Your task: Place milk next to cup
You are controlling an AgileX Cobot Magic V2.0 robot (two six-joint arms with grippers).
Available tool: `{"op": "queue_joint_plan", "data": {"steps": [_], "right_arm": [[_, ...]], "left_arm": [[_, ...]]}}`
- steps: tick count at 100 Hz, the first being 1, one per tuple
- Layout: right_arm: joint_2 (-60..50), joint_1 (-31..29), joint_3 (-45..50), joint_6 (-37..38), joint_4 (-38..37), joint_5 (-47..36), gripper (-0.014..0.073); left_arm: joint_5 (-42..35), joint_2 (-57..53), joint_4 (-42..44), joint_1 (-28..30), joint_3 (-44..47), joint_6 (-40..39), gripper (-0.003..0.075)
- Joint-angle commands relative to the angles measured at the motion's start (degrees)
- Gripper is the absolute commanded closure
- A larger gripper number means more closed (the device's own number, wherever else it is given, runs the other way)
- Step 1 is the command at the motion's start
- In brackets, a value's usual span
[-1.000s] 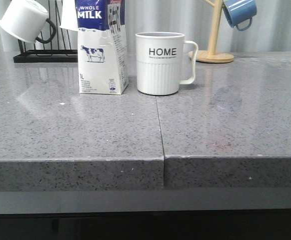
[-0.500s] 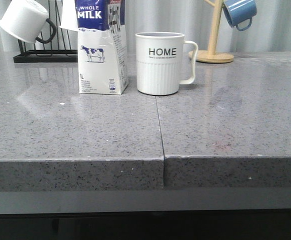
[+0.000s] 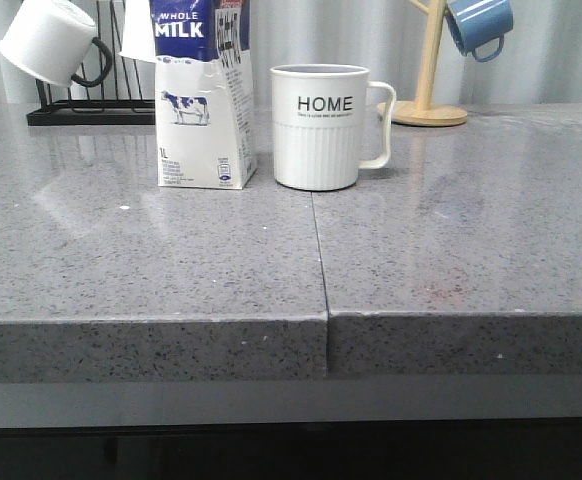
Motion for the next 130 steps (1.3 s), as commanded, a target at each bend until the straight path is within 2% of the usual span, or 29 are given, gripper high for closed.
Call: {"op": "queue_joint_plan", "data": {"steps": [1,22,35,130], "right_arm": [[-1.9,1.7,1.1,-1.7,-0.8,-4.9,0.0714],[-5.3,1.9,6.9,-2.1,1.3,-6.0,0.0714],[-5.3,1.9,9.8,-2.1,1.5,-9.5,0.0714],[-5.3,0.0,9.7,-2.5,1.5,-8.8,0.0714]], "left_arm": [[-4.1,-1.9,0.0,-0.4,2.9,-0.5,0.0741],[-4.1,-1.9,0.0,-0.4,2.9,-0.5,0.0741],[-4.1,-1.9,0.0,-0.4,2.9,-0.5,0.0741],[-4.1,-1.9,0.0,-0.4,2.9,-0.5,0.0741]]}}
